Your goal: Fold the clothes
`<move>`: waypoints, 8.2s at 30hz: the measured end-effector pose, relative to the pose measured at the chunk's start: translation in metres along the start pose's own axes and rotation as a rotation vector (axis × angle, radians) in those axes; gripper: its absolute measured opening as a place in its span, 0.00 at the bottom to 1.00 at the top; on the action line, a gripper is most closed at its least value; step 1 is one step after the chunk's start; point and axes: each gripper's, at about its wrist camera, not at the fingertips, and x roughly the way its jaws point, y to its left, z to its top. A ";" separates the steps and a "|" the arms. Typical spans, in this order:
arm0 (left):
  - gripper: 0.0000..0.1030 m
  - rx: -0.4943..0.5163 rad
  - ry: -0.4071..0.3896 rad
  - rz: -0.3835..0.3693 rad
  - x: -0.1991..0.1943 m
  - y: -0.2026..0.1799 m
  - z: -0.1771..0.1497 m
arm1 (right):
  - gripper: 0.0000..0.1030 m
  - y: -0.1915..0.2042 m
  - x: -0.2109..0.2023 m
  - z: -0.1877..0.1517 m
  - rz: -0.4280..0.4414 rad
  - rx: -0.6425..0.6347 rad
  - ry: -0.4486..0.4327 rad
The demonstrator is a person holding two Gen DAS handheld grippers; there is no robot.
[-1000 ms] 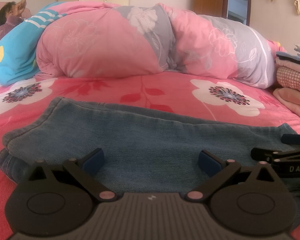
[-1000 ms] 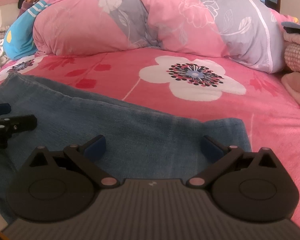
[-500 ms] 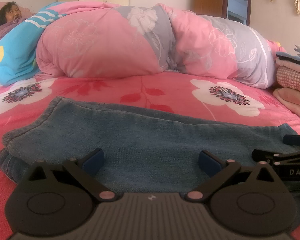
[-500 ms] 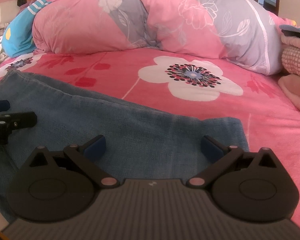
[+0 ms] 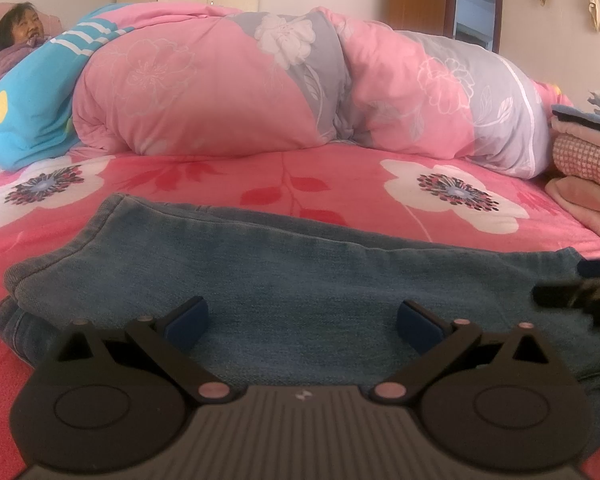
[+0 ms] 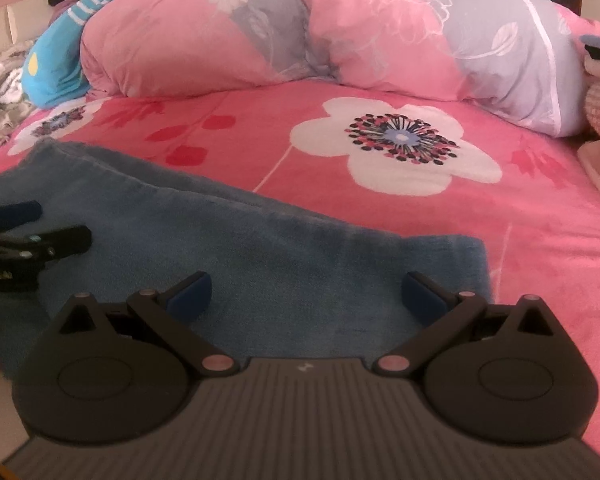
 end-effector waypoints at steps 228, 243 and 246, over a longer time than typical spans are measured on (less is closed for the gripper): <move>0.16 -0.612 -0.127 -0.234 -0.050 0.198 0.000 | 0.06 0.138 0.204 0.163 1.100 0.117 0.273; 0.41 -0.541 -0.199 -0.071 -0.096 0.189 -0.011 | 0.38 0.134 0.105 0.158 0.971 -0.098 0.077; 0.38 -0.533 -0.205 -0.067 -0.098 0.188 -0.014 | 0.37 0.166 0.062 0.137 0.975 -0.325 0.059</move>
